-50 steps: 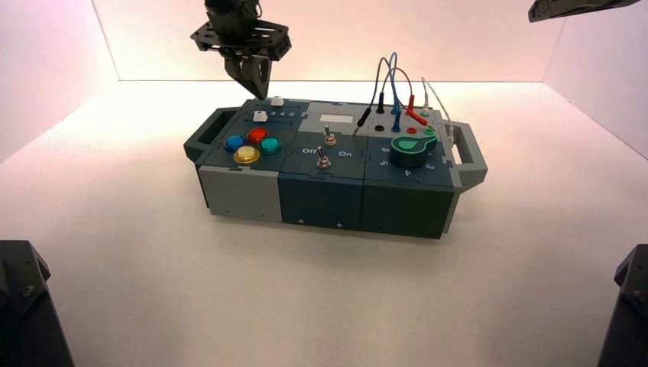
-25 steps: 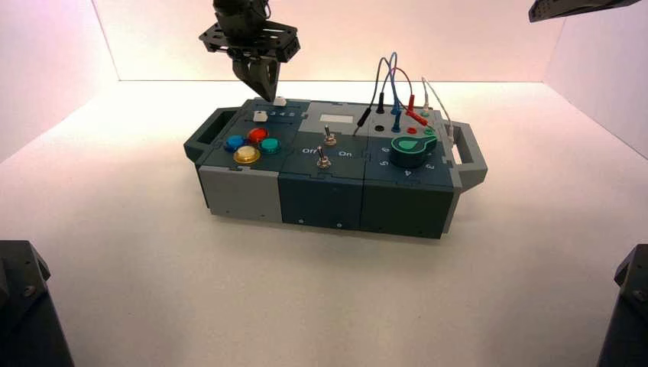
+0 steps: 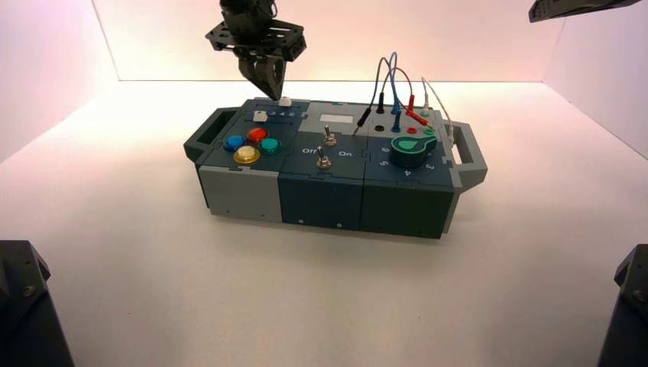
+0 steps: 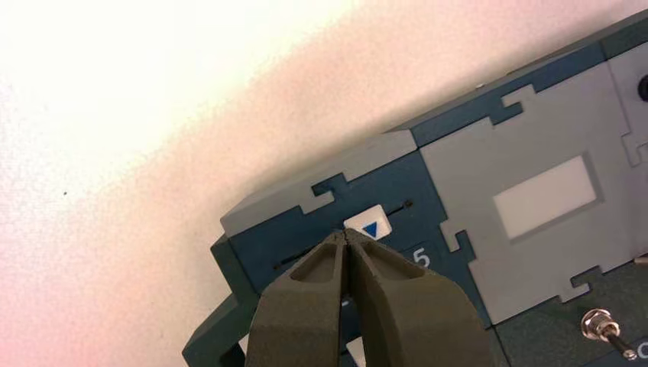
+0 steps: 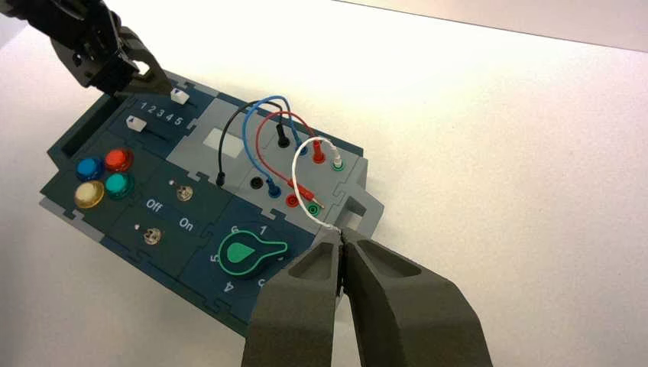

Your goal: Move the top slider to position 4.

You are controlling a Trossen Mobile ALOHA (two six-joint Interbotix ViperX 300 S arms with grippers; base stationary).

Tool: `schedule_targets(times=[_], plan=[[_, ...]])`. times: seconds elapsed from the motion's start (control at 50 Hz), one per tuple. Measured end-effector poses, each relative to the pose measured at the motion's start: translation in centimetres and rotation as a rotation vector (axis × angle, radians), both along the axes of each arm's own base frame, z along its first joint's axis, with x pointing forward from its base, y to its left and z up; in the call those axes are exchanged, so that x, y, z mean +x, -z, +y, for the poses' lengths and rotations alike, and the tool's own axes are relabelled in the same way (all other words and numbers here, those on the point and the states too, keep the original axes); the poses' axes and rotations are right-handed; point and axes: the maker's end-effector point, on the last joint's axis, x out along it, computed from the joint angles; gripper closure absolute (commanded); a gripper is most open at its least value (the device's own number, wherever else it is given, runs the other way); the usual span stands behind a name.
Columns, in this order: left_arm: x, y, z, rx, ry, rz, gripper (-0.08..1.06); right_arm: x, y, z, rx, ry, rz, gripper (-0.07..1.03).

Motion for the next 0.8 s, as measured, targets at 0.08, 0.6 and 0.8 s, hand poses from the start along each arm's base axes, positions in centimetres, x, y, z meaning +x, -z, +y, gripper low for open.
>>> schedule_targets(times=[0.08, 0.6, 0.8], plan=[[0.0, 0.0, -0.1, -0.001, 0.001, 0.001, 1.01, 0.0, 0.0, 0.0, -0.001, 0.000, 0.001, 0.98], [0.3, 0.0, 0.6, 0.007, -0.008, 0.003, 1.01, 0.0, 0.1, 0.1, 0.001, -0.001, 0.005, 0.98], [-0.5, -2.9, 3.4, -0.001, -0.056, -0.012, 1.01, -0.2, 0.2, 0.0, -0.003, 0.000, 0.017, 0.98]])
